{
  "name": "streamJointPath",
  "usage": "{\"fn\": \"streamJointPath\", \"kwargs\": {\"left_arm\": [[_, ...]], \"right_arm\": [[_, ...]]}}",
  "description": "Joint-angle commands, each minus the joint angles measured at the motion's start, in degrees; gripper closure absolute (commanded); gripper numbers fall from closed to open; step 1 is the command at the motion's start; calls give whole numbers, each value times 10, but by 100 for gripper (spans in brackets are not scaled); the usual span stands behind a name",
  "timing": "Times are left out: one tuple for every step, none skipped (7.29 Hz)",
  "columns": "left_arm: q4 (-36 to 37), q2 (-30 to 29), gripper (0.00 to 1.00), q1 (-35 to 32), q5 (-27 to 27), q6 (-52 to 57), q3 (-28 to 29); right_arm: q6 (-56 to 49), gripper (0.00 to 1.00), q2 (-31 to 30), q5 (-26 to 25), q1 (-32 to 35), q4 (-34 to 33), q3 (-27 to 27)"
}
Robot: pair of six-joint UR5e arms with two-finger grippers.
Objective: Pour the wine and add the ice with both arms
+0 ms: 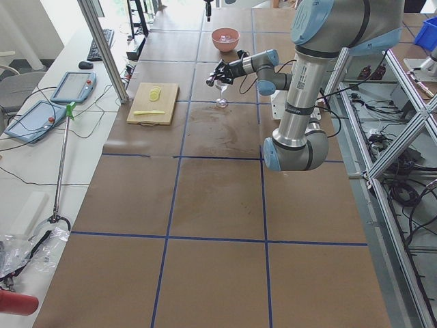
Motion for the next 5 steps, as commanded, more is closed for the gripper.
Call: {"fn": "streamJointPath", "kwargs": {"left_arm": [[19, -3, 100, 1, -1, 50, -2], [20, -3, 100, 1, 0, 54, -4], [19, -4, 100, 1, -1, 53, -3], [15, -6, 100, 1, -1, 45, -8], [13, -6, 100, 0, -1, 20, -22]], "right_arm": [[0, 0, 0, 0, 0, 0, 1], [0, 0, 0, 0, 0, 0, 1], [0, 0, 0, 0, 0, 0, 1], [0, 0, 0, 0, 0, 0, 0], [0, 0, 0, 0, 0, 0, -1]]}}
